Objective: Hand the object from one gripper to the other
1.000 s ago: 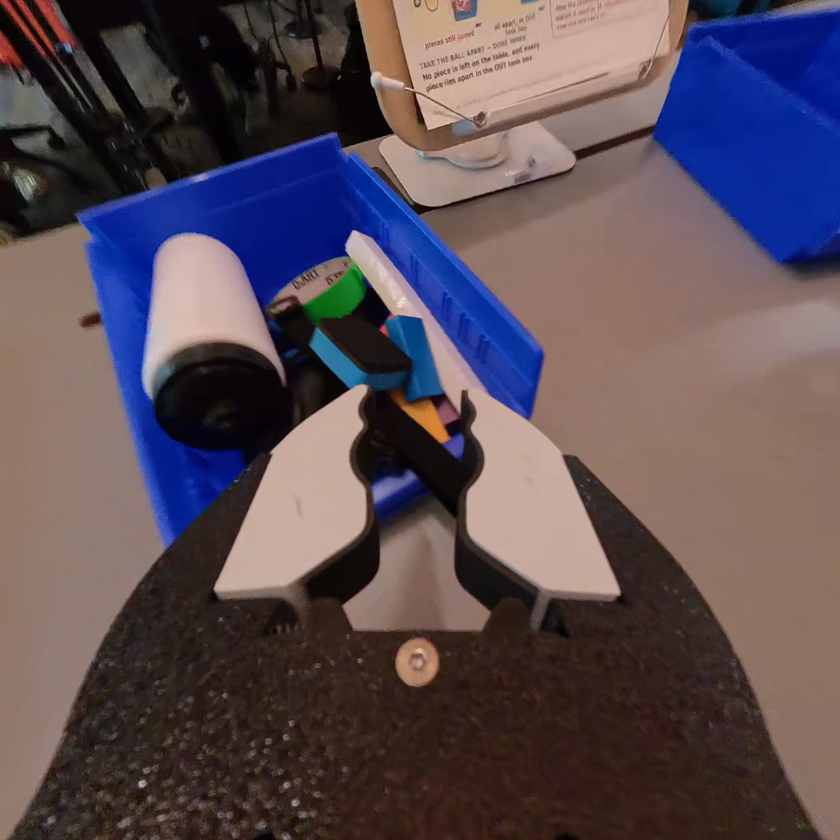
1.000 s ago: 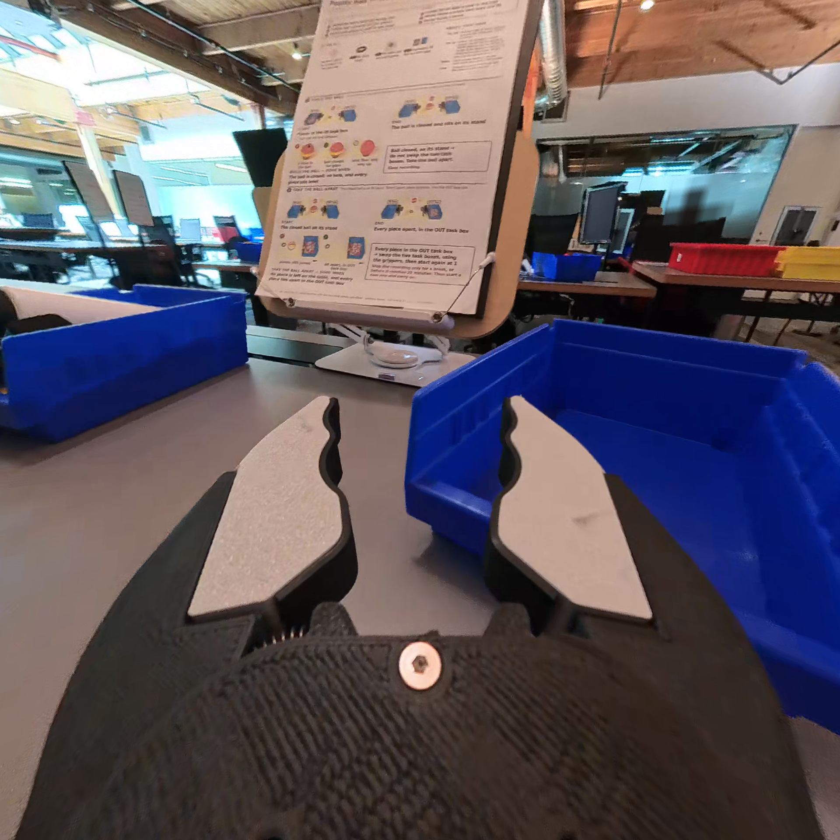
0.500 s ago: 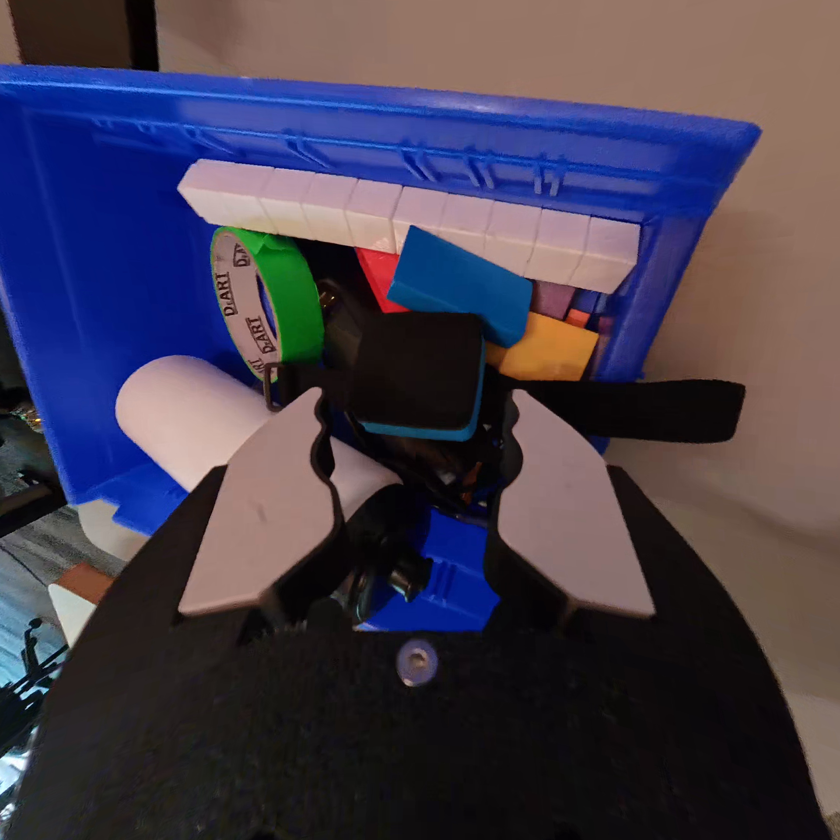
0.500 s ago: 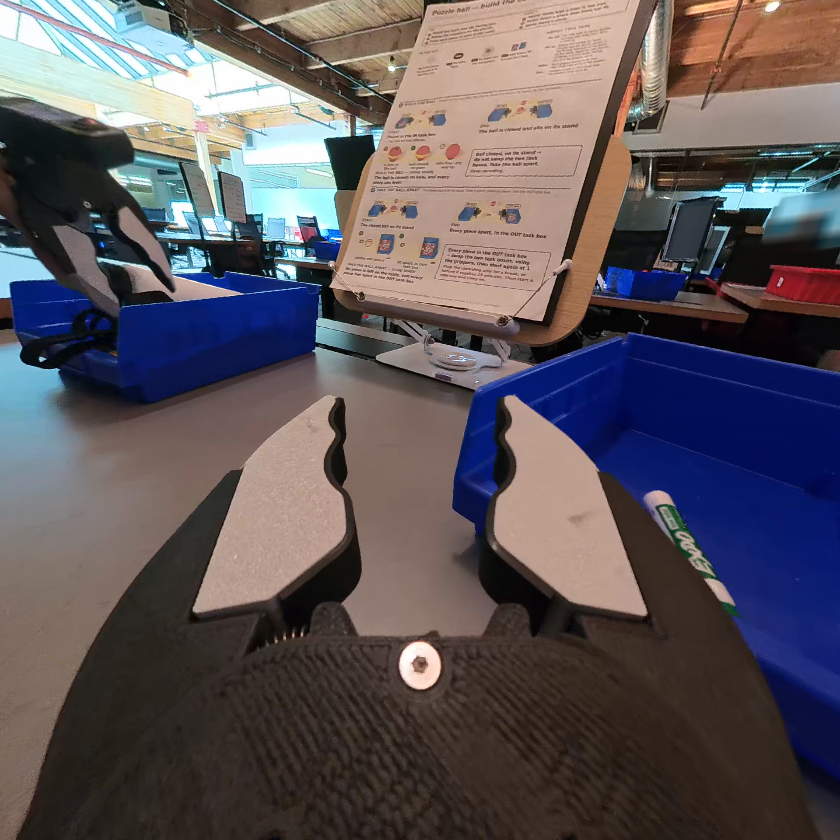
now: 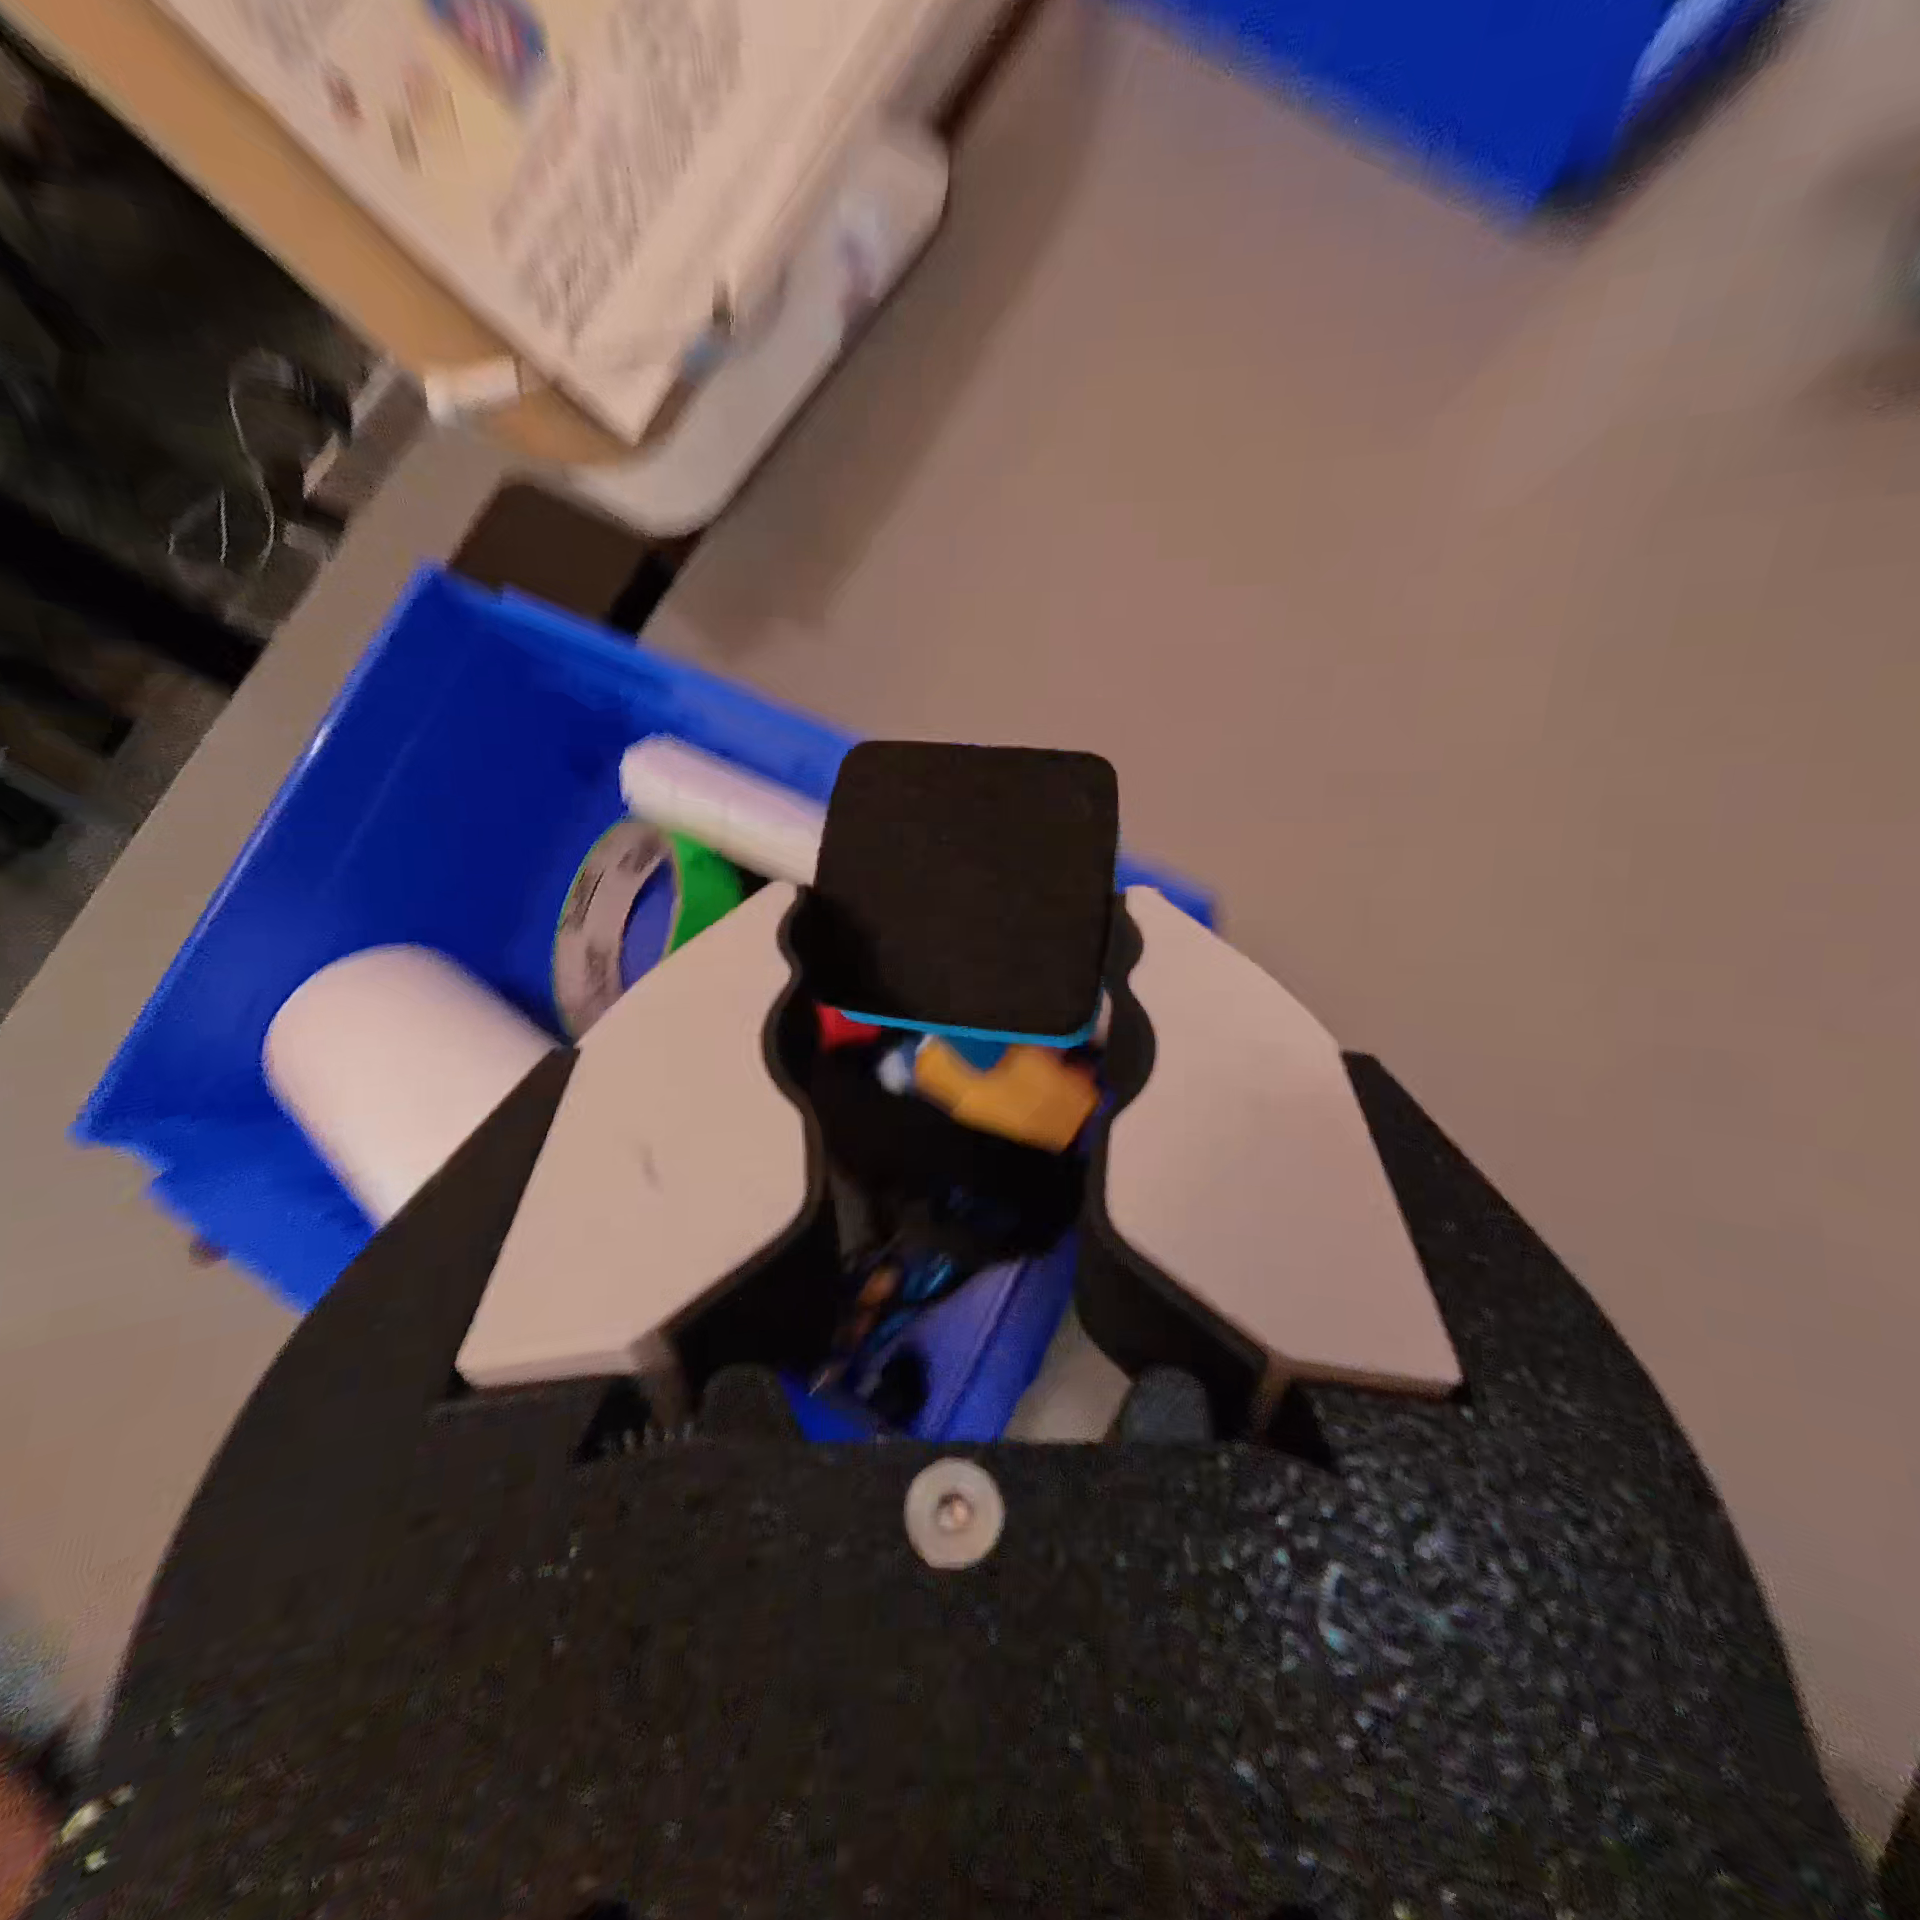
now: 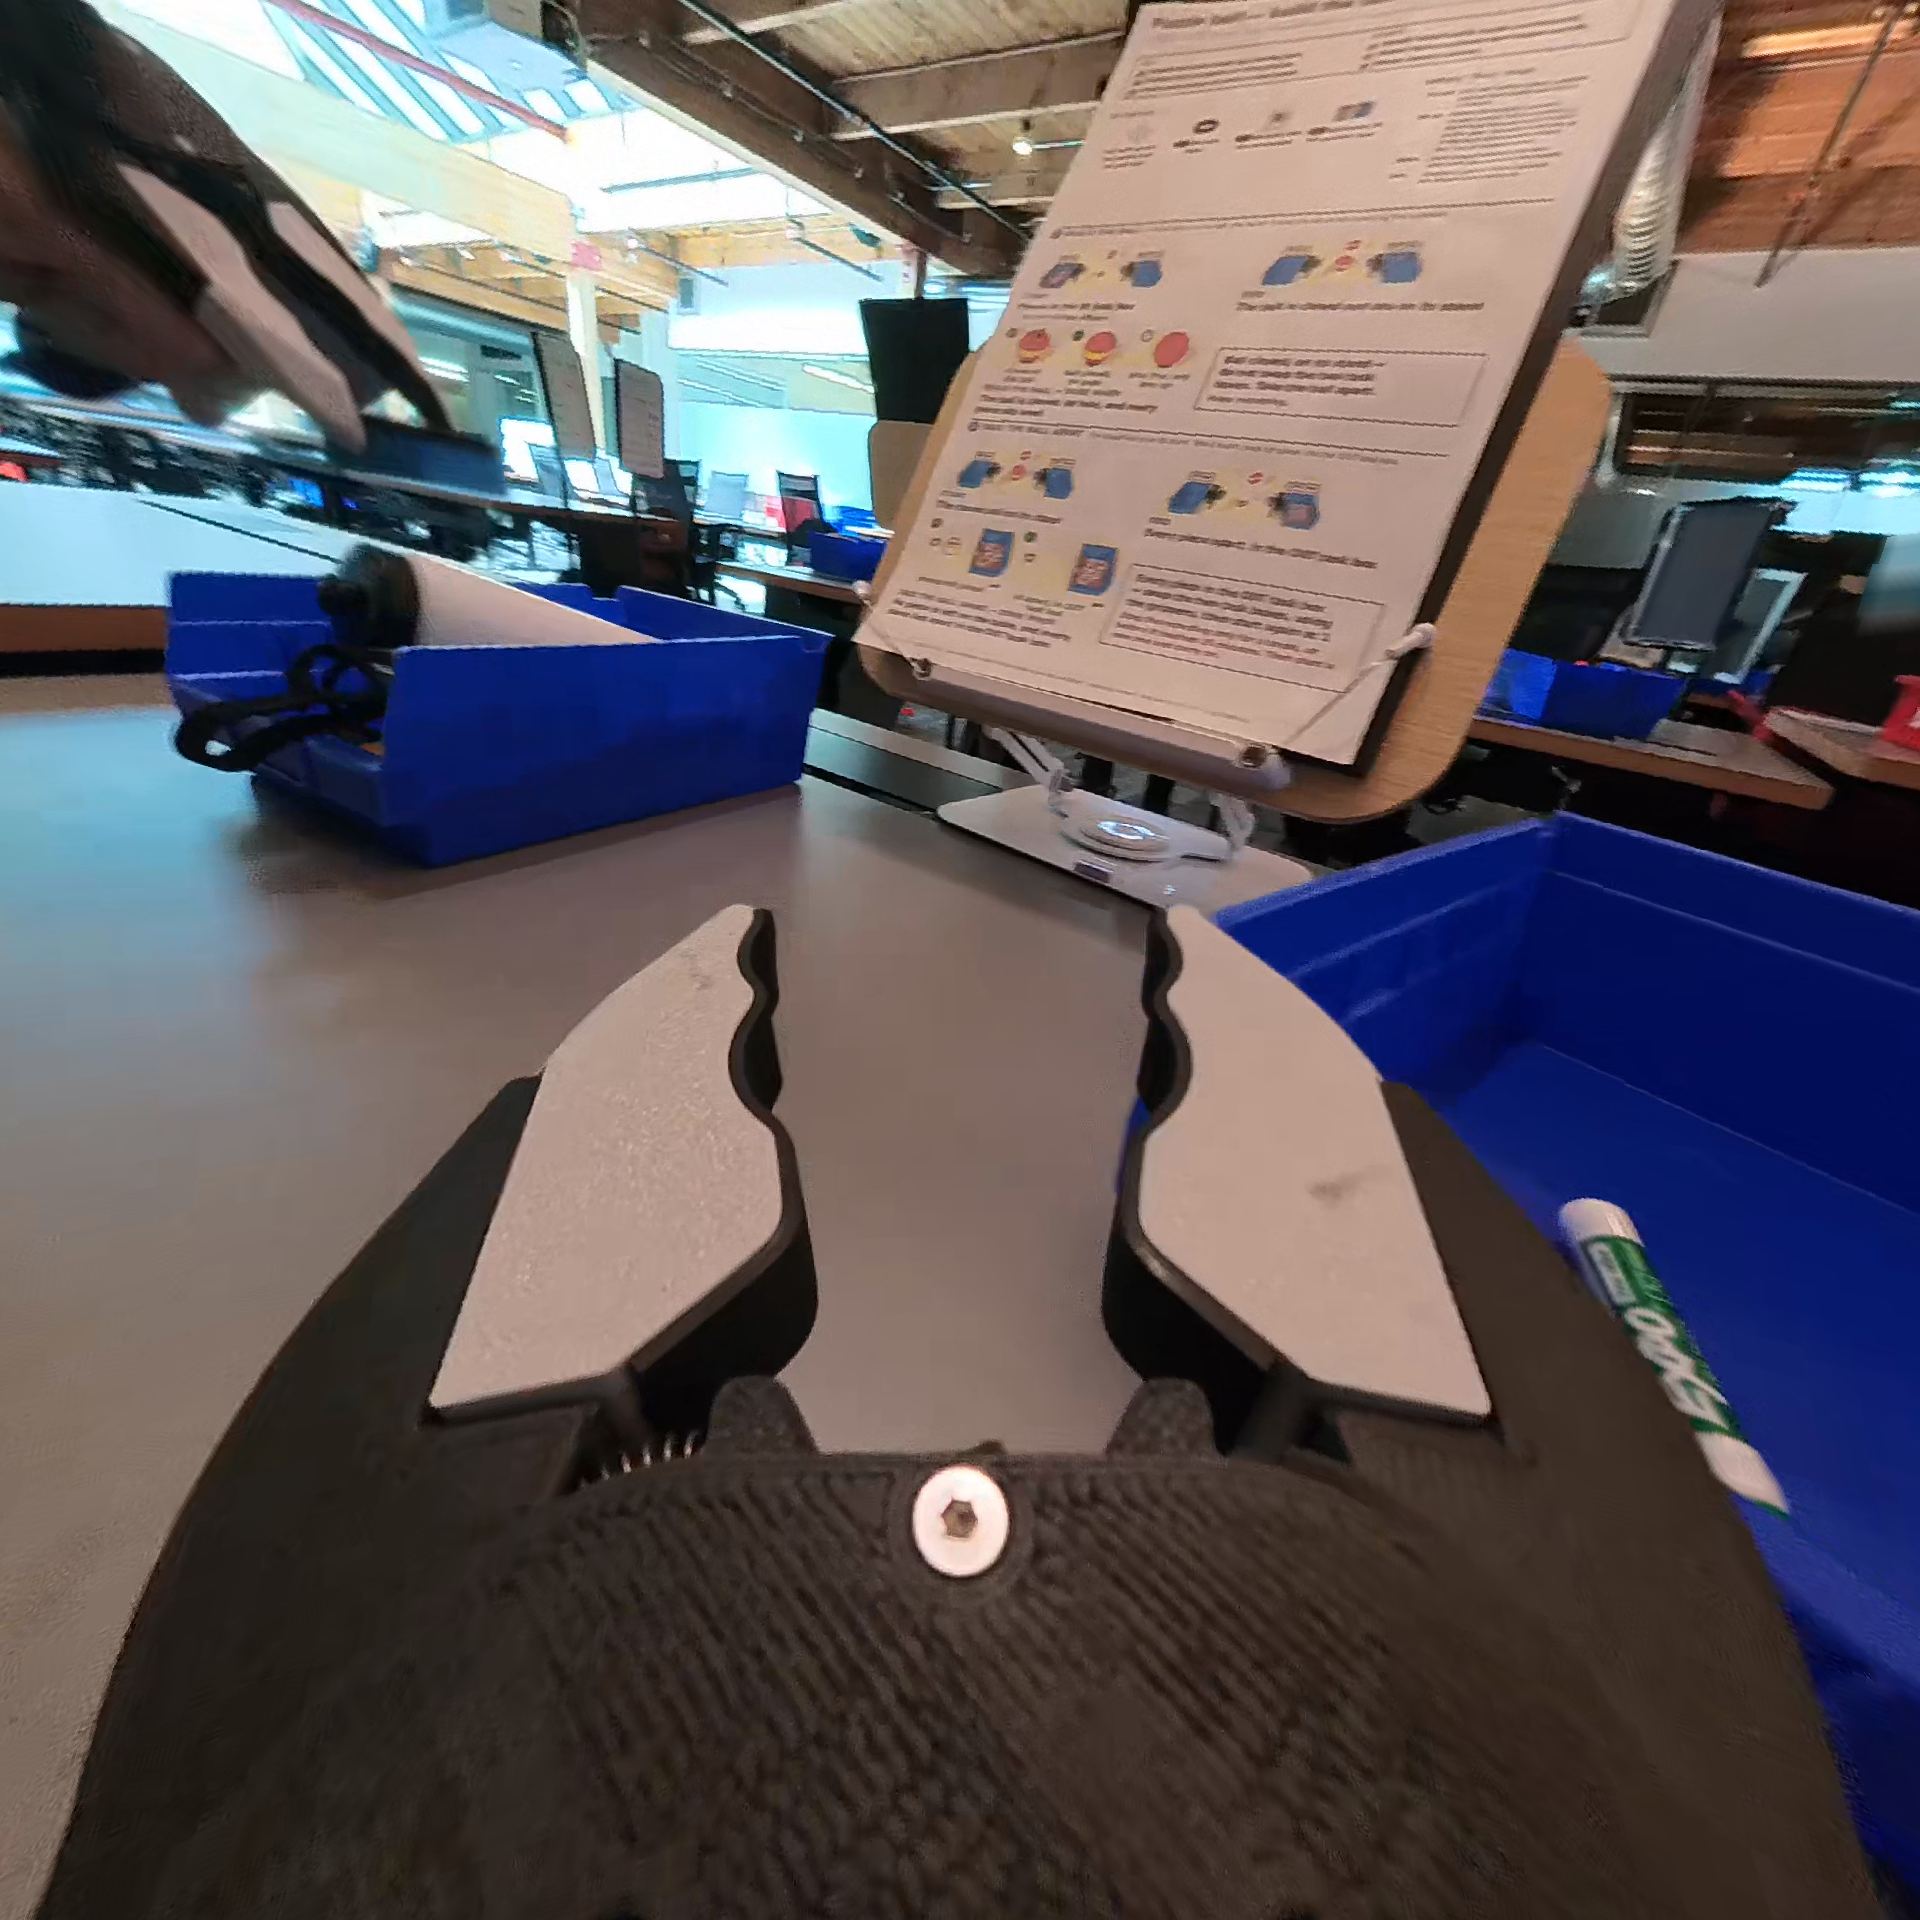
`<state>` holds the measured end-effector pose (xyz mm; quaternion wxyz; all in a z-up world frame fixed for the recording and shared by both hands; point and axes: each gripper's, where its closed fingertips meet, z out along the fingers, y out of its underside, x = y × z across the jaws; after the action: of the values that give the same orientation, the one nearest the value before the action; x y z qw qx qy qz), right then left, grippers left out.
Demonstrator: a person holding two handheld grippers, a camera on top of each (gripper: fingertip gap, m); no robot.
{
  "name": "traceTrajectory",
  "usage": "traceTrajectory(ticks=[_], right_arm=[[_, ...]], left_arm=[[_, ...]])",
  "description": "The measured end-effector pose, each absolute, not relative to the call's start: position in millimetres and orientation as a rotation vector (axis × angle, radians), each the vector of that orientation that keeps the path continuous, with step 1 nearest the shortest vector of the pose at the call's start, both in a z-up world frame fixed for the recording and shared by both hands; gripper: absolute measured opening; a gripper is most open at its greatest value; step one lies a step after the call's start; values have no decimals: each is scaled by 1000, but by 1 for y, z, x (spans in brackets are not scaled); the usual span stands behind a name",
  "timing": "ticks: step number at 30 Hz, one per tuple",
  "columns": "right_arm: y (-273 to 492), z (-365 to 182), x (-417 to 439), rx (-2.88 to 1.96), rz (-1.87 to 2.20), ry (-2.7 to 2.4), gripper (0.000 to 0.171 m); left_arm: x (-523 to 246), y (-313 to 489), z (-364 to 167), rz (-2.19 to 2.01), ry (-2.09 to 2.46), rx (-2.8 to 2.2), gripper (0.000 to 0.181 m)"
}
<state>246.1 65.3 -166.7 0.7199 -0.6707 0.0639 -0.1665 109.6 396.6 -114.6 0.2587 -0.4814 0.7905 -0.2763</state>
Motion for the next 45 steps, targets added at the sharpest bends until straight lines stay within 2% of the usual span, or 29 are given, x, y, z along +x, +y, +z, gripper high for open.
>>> traceTrajectory(ticks=[1,6,12,15,17,22,28,30,32,37,40,41,45], right_arm=[[70,-166,242,-1474,-322,140,69],[108,-138,206,-1400,85,147,71],[180,-131,168,-1611,454,113,77],[198,-130,181,-1624,503,191,63],[204,-137,190,-1648,507,210,60],[210,-159,189,-1705,576,137,27],[205,-157,190,-1577,579,62,25],[201,-158,191,-1565,484,3,24],[192,-150,188,-1511,364,-112,24],[171,-130,179,-1310,49,-342,24],[174,-140,171,-1352,-40,-450,24],[175,-142,167,-1351,-62,-484,24],[177,-148,157,-1373,-169,-593,24]], left_arm=[[110,381,-102,-880,2085,-1289,53],[111,298,-83,-1284,1949,-1011,53],[154,246,-119,-947,1834,-681,53],[173,235,-132,-676,1777,-512,53],[180,226,-140,-559,1763,-428,53],[187,215,-155,-500,1730,-354,52],[187,209,-154,-643,1677,-371,52],[185,205,-154,-758,1683,-400,53],[182,200,-151,-1012,1673,-529,61],[168,183,-144,-1999,1706,-1079,88],[152,175,-136,-2530,1682,-1273,82],[150,174,-137,-2621,1666,-1342,86],[152,176,-148,-2654,1657,-1516,74]])
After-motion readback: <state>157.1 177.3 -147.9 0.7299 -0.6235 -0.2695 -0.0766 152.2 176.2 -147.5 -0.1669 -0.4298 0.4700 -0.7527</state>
